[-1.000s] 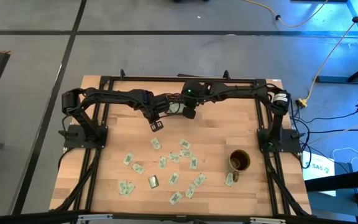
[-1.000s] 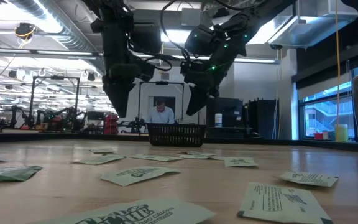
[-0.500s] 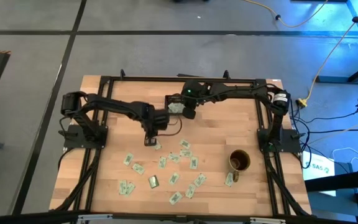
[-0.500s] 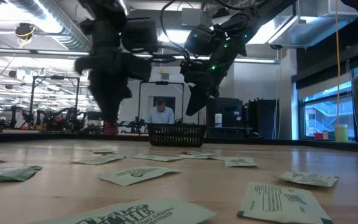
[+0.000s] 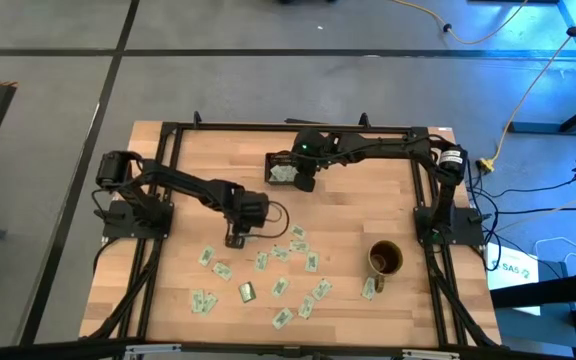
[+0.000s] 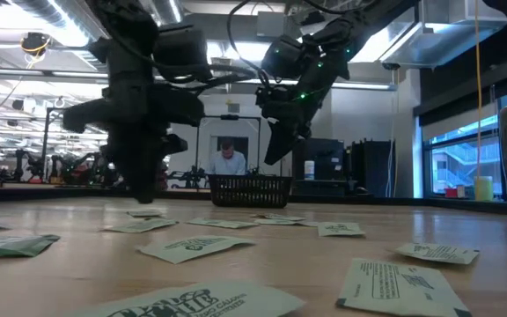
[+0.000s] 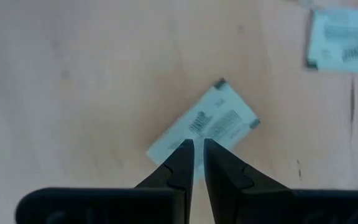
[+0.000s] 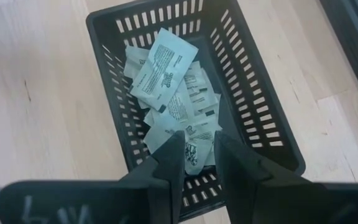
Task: Pick and place Stevia / Truvia into bins
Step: Put the white stevia packet into the black bin
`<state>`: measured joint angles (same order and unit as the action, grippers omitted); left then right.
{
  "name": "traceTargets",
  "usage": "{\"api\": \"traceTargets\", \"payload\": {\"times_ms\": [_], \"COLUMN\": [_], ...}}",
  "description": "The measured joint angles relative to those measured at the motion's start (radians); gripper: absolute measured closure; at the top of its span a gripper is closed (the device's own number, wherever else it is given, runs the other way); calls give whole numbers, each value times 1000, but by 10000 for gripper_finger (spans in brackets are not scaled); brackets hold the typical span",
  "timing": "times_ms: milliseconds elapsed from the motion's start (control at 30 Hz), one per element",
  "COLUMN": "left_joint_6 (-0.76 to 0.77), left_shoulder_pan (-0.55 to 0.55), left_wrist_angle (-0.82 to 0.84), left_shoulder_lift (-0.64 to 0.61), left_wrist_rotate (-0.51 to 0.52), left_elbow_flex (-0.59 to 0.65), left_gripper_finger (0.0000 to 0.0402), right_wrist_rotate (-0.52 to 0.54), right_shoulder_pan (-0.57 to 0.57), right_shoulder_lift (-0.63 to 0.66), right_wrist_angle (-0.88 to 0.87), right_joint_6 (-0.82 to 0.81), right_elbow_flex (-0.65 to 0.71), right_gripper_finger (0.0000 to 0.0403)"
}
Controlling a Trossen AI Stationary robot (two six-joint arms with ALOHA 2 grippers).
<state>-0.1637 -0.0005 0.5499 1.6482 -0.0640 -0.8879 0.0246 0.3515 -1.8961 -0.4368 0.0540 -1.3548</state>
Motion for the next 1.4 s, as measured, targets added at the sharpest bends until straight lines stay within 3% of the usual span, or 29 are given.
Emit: {"api": "traceTargets", "payload": {"times_ms": [133,333,600,733,900,1400], "left_joint_6": [-18,-18,-17,-20,-6,11], "left_shoulder_pan": [-32,-39,-37,-34,-34,-34], "left_wrist_angle": [-9,-8,-8,-8,-3,1], "left_shoulder_lift": [0,0,0,0,0,65], "left_wrist_rotate": [51,36,47,60,106,69], "left_elbow_flex": [1,1,1,1,1,-4], "left_gripper_finger": [370,363,296,282,291,333], "right_wrist_rotate": [0,0,0,0,0,0], "right_shoulder_pan": [0,0,0,0,0,0], "right_shoulder_lift": [0,0,0,0,0,0], "right_wrist_angle": [-1,-1,-1,-1,-1,-1], "right_joint_6": [0,0,0,0,1,3], "right_elbow_flex": [0,0,0,0,0,0], "right_gripper_finger": [312,312,312,312,312,312]}}
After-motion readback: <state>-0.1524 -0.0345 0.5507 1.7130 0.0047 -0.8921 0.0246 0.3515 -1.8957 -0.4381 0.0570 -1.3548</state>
